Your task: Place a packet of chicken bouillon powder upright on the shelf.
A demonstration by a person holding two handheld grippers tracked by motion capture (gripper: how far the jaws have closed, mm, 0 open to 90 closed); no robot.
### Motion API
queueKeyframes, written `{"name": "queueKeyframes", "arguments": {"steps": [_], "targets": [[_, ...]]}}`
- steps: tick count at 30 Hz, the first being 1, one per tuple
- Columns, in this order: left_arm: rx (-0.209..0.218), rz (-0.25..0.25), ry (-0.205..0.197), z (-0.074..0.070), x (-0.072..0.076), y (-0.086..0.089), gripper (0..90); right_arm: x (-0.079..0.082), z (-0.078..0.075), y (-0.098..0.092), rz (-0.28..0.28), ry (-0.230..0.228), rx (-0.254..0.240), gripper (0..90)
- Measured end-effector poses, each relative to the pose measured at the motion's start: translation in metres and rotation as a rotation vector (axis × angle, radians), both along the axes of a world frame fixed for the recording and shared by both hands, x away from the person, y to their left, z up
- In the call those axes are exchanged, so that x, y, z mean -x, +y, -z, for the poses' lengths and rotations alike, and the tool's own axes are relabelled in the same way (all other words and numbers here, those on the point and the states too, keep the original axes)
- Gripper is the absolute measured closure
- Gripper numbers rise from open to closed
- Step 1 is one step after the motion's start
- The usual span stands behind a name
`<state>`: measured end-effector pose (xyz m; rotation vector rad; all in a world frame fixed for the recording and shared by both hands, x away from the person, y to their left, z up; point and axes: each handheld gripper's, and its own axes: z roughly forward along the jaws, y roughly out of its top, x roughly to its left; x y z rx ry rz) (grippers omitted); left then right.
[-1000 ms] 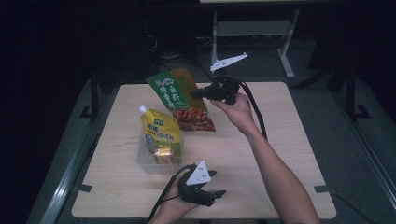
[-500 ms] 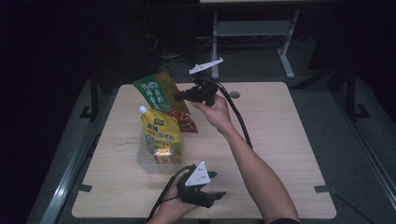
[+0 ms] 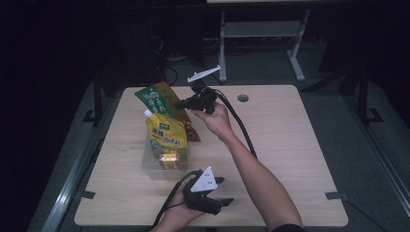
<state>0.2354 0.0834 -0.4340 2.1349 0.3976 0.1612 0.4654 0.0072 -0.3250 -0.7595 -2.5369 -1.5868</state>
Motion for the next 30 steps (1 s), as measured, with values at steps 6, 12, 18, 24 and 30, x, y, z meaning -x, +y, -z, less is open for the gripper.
{"name": "queueKeyframes", "arguments": {"steps": [6, 12, 18, 24, 30], "targets": [[-0.001, 0.002, -0.001, 0.000, 0.000, 0.000, 31.4, 0.001, -0.001, -0.002, -0.002, -0.004, 0.019, 89.4], [-0.010, 0.012, -0.010, 0.000, 0.001, -0.001, 30.9, 0.002, -0.001, 0.003, -0.008, -0.012, 0.043, 86.2], [-0.005, 0.007, -0.014, -0.001, 0.001, 0.001, 30.8, -0.001, -0.001, 0.017, 0.006, -0.022, 0.101, 80.7], [-0.004, 0.004, -0.016, -0.002, 0.001, 0.002, 30.8, -0.007, -0.001, 0.032, 0.011, -0.013, 0.201, 70.4], [-0.001, 0.002, -0.014, -0.002, 0.000, 0.003, 30.8, -0.018, 0.003, 0.042, 0.024, 0.006, 0.254, 76.5]]}}
